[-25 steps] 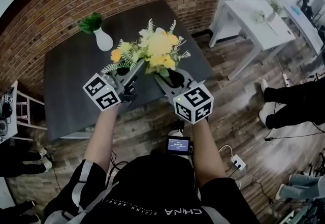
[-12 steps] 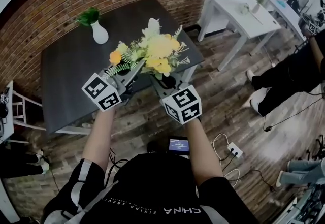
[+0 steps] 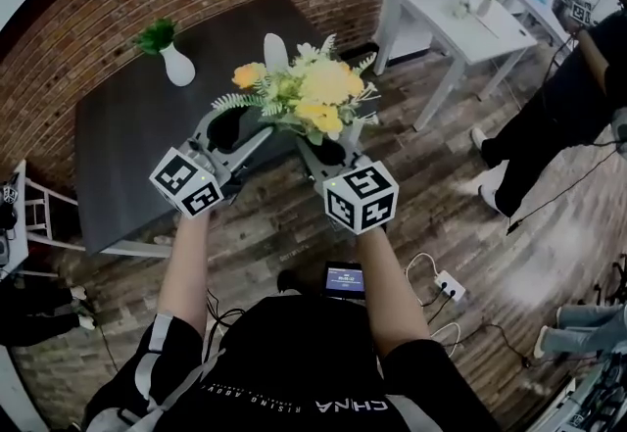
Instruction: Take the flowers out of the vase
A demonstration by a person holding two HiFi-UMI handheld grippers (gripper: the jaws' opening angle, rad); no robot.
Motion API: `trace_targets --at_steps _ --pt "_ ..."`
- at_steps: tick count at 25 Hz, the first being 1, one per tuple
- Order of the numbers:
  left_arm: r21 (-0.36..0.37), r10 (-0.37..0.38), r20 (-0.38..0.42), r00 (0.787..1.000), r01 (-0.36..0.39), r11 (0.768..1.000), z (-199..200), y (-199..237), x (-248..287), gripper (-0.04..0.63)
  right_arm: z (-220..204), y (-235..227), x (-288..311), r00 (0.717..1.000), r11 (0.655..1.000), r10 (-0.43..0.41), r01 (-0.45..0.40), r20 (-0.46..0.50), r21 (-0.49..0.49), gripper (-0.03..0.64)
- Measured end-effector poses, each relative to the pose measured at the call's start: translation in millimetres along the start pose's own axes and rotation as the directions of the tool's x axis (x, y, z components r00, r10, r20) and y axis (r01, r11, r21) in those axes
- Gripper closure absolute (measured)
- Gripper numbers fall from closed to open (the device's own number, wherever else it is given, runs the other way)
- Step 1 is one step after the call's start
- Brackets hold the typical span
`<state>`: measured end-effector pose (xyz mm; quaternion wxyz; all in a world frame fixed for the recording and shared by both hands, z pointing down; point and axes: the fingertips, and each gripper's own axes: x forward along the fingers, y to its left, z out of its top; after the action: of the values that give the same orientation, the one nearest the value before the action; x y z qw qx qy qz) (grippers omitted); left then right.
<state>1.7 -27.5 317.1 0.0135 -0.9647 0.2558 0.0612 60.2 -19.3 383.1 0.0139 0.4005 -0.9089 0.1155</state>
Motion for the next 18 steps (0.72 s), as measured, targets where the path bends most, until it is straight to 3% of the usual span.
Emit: trace_targets --at_steps 6,11,12,14,18 --pt "-0.018 0.035 -0.113 0.993 -0.037 0.999 -48.1 -4.7 -12.1 0.331 11.6 -29.7 -12.5 0.999 0.999 -0.037 0.037 0.030 0.001 0.589" --pt "-0.073 0.090 -0.168 0.982 -0.104 0.992 -82.6 -13.0 -8.7 0.334 12.2 -35.3 -12.8 0.999 0.999 -0.043 0.043 0.007 -0.024 0.589" --pt "-0.066 0.108 -0.179 0.978 -0.122 0.990 -86.3 -14.0 -7.9 0.364 12.6 -35.4 -12.8 0.999 0.999 -0.043 0.043 0.003 -0.032 0.589" --pt "-0.054 0.140 -0.181 0.973 -0.152 0.987 -88.3 -14.6 -7.2 0.502 13.1 -34.5 -13.2 0.999 0.998 -0.042 0.042 -0.002 -0.049 0.589" --pt "-0.110 0.128 -0.144 0.981 -0.145 0.983 -84.3 -13.4 -4.0 0.588 11.0 -34.2 -12.9 0.999 0.997 -0.041 0.041 -0.010 -0.065 0.589"
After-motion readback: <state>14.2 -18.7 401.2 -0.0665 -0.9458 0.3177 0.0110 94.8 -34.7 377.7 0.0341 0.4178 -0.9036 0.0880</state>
